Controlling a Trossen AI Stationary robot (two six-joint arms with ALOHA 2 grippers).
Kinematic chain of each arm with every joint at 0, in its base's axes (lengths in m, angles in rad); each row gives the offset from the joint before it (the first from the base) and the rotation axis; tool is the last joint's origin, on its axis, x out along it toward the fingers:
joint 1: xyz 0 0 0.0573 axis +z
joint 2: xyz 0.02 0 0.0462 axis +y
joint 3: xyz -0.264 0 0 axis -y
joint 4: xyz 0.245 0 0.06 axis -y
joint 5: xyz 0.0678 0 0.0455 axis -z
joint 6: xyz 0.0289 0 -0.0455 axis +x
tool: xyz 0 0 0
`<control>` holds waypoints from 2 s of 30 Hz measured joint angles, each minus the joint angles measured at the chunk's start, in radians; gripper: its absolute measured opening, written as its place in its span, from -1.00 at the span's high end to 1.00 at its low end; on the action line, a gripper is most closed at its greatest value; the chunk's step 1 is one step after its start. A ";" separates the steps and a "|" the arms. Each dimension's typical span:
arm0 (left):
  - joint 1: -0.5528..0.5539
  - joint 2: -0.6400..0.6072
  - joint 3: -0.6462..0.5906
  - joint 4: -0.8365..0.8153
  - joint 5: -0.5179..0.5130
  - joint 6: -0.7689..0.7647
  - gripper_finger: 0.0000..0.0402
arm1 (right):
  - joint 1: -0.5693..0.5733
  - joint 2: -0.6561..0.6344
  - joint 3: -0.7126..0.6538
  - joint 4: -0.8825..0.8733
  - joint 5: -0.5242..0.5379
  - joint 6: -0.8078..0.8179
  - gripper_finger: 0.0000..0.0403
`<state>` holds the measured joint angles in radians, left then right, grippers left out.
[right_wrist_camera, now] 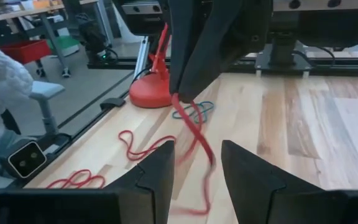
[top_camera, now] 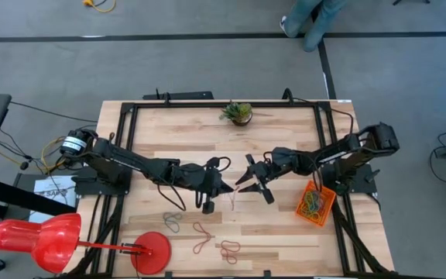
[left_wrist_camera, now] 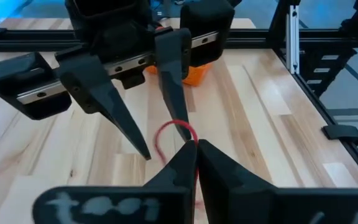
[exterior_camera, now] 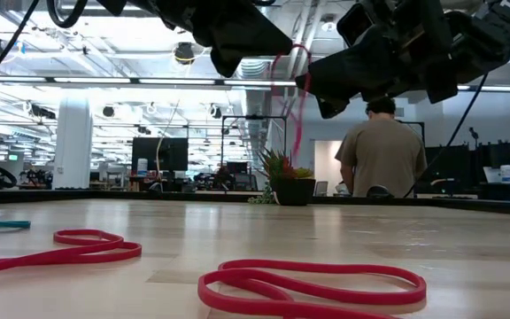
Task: Pick and place rubber bands into bin
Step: Put the red rubber band into the orange basket
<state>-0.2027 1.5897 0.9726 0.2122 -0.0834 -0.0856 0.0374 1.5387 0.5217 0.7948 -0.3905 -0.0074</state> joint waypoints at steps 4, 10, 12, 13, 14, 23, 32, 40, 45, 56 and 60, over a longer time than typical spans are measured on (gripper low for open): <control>0.002 0.000 0.000 0.013 -0.003 0.000 1.00 | 0.000 0.000 0.000 0.000 0.000 0.000 0.37; 0.027 -0.001 0.000 0.024 -0.007 0.012 1.00 | 0.000 0.000 0.000 0.000 0.000 0.000 0.37; 0.037 -0.001 0.000 0.025 -0.016 0.012 1.00 | 0.001 0.000 0.000 0.000 0.000 0.000 0.37; 0.040 -0.001 0.000 0.024 -0.027 0.012 1.00 | 0.002 0.000 0.000 0.000 0.000 0.000 0.38; 0.044 -0.001 0.000 0.024 -0.039 0.011 1.00 | 0.002 0.000 0.000 0.000 -0.001 0.000 0.40; 0.052 -0.001 0.000 0.018 -0.055 0.007 1.00 | -0.010 0.000 -0.001 -0.017 -0.001 -0.003 0.92; 0.052 -0.001 0.000 -0.004 -0.055 0.011 1.00 | -0.038 0.000 -0.001 -0.098 0.070 -0.019 0.98; 0.052 -0.001 0.000 -0.005 -0.055 -0.005 1.00 | -0.038 0.000 -0.001 -0.106 0.080 -0.019 0.99; 0.052 -0.001 0.001 -0.044 -0.051 -0.010 1.00 | -0.038 0.000 -0.001 -0.106 0.080 -0.019 0.98; 0.052 -0.002 0.001 -0.072 -0.114 0.029 1.00 | -0.038 0.000 -0.001 -0.107 0.080 -0.019 0.99; 0.053 -0.003 0.002 -0.046 -0.105 0.025 0.95 | -0.038 0.000 -0.001 -0.107 0.079 -0.019 1.00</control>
<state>-0.1501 1.5871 0.9745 0.1661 -0.1879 -0.0603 -0.0006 1.5387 0.5205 0.6880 -0.3111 -0.0261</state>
